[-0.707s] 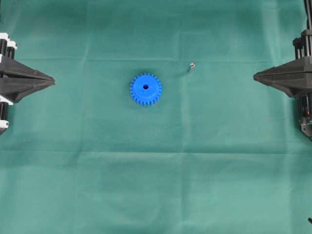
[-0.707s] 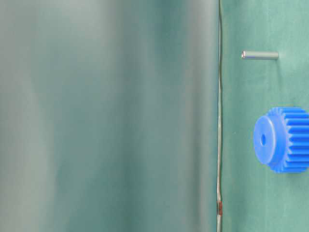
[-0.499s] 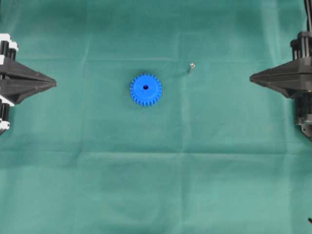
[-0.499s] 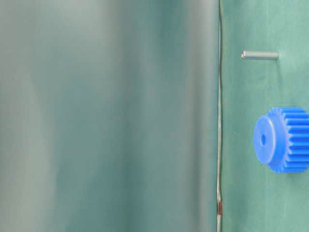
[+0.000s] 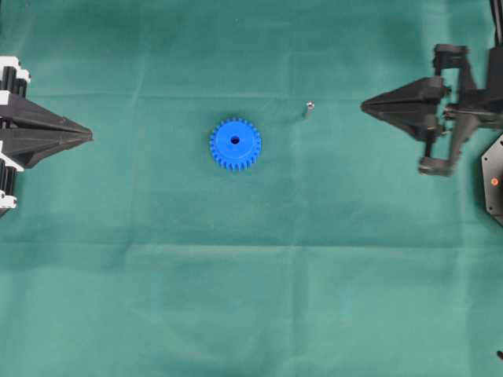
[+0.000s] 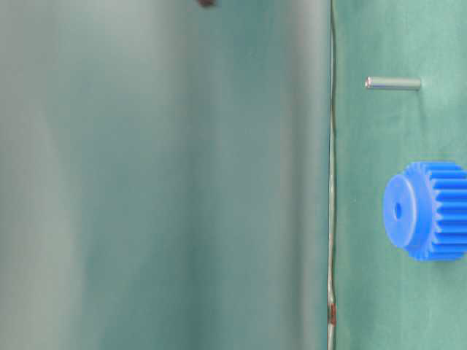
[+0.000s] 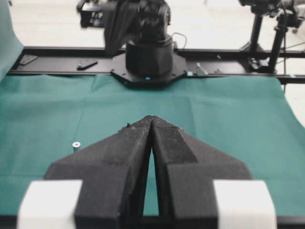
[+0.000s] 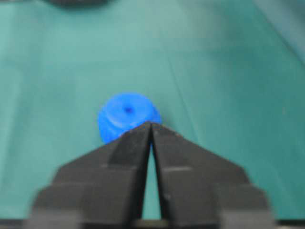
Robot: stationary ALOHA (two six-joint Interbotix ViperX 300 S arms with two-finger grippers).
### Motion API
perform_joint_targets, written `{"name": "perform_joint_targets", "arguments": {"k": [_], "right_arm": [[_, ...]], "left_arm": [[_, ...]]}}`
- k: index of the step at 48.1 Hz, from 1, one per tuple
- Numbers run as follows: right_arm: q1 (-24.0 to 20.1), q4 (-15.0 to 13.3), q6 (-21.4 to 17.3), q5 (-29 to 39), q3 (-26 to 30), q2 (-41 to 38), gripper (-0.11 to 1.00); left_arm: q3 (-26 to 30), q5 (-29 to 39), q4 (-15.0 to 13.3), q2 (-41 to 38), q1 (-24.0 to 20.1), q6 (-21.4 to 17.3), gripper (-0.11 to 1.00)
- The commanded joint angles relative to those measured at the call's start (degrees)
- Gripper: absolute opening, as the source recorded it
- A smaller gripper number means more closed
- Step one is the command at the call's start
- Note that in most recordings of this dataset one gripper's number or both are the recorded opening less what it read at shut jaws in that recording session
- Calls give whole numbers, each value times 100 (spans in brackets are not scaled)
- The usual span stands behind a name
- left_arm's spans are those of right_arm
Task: Insert the shaft placed at a random location into the center hole of the medium gear at another random location.
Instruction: 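Move the right gripper open toward the silver shaft beside the gear, then close the right gripper on the silver shaft and lift it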
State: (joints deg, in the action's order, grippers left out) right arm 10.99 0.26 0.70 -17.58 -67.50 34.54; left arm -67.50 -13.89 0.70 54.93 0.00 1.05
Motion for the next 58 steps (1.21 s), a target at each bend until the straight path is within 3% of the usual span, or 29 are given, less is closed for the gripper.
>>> {"name": "perform_joint_targets", "arguments": {"k": [1, 9, 12, 18, 40, 53, 58], "right_arm": [[123, 35, -70, -352, 167, -466, 30], [281, 26, -44, -844, 290, -1450, 80], [316, 35, -44, -1037, 325, -1758, 91], [396, 44, -44, -1424, 422, -2303, 84], [545, 149, -44, -1819, 765, -3595, 84], [545, 176, -44, -1890, 773, -3735, 82], [545, 176, -44, -1890, 765, -3735, 73]], "left_arm": [[132, -9, 18, -44, 18, 9, 0], [132, 0, 18, -44, 18, 9, 0], [132, 9, 18, -44, 18, 9, 0], [132, 35, 18, -44, 18, 9, 0], [123, 62, 9, -44, 18, 18, 0], [132, 132, 18, -44, 18, 26, 0], [132, 149, 18, -44, 18, 26, 0]]}}
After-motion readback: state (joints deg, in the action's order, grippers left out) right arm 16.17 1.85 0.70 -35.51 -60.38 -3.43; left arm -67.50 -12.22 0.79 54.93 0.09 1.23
